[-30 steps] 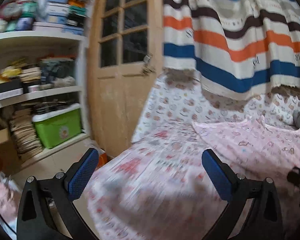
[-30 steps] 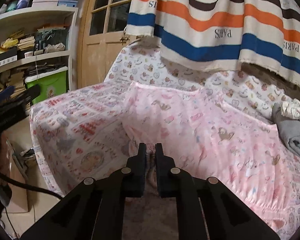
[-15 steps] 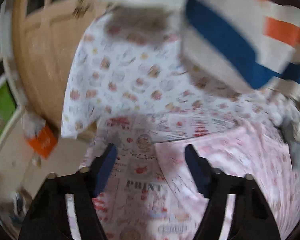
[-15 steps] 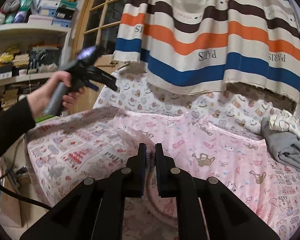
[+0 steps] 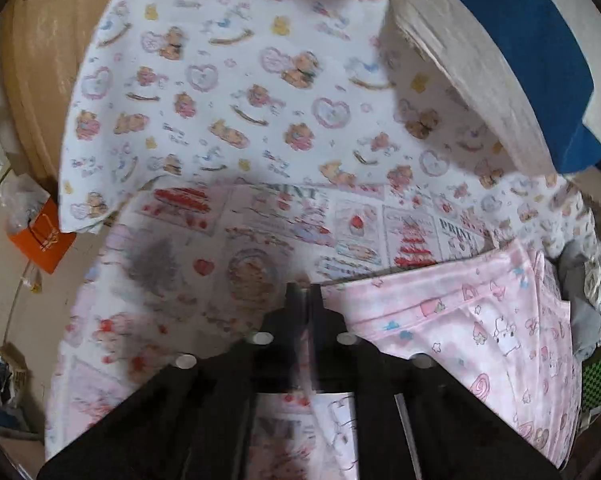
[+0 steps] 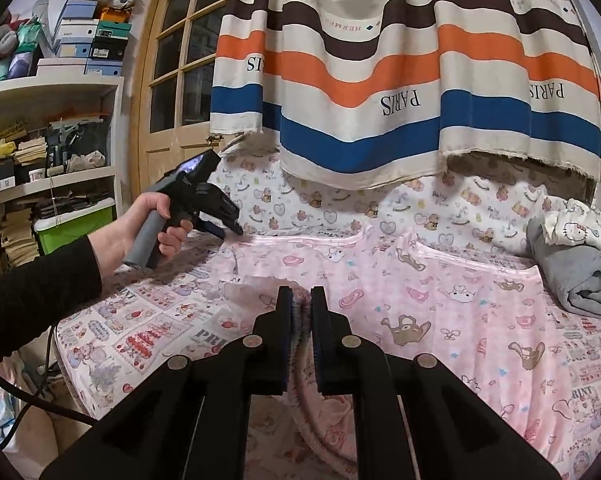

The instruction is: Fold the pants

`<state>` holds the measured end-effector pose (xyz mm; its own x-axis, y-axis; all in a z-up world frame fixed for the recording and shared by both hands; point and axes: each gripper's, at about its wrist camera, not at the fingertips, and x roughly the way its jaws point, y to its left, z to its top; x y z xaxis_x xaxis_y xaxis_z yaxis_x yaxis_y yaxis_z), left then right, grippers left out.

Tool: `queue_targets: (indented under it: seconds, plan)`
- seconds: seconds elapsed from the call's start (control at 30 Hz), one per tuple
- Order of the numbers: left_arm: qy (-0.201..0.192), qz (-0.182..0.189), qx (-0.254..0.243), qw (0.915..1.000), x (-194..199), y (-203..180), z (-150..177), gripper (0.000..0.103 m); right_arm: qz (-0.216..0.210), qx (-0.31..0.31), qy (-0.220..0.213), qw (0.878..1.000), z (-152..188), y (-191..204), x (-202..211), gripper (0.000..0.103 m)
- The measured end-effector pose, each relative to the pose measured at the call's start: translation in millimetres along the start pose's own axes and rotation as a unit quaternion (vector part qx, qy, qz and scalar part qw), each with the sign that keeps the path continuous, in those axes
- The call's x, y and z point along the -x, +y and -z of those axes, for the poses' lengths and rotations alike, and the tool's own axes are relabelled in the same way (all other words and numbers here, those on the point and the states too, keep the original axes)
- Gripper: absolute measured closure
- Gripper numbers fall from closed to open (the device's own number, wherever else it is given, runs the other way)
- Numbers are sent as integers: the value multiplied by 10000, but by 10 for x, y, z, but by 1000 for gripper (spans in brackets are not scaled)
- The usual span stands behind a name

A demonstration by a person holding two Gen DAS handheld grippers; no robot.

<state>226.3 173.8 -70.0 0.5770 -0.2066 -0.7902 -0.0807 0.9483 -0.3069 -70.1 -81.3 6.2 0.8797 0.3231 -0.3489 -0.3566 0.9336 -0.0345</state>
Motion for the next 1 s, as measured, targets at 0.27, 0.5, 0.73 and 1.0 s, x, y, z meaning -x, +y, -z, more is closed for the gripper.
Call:
queue_targets:
  seconds: [0.27,0.5,0.73,1.0]
  plan:
    - [-349,-22,-220,9991,250,-297,-269,101,-72,34,-147,9999,18,47,137,94]
    - [-713,241,-687,9948,486,-1185,-548,101,162,-88,-350,9992,118,-39,394,94]
    - [-774,751,-1217,9867,563,-2360,-560,101,1033,-26,-544,9932,316,-195,699,94]
    - [-665,1049,-1779,9762,572,-3511,-325,101,1423,-468,-618,9868,529,-500,995,94]
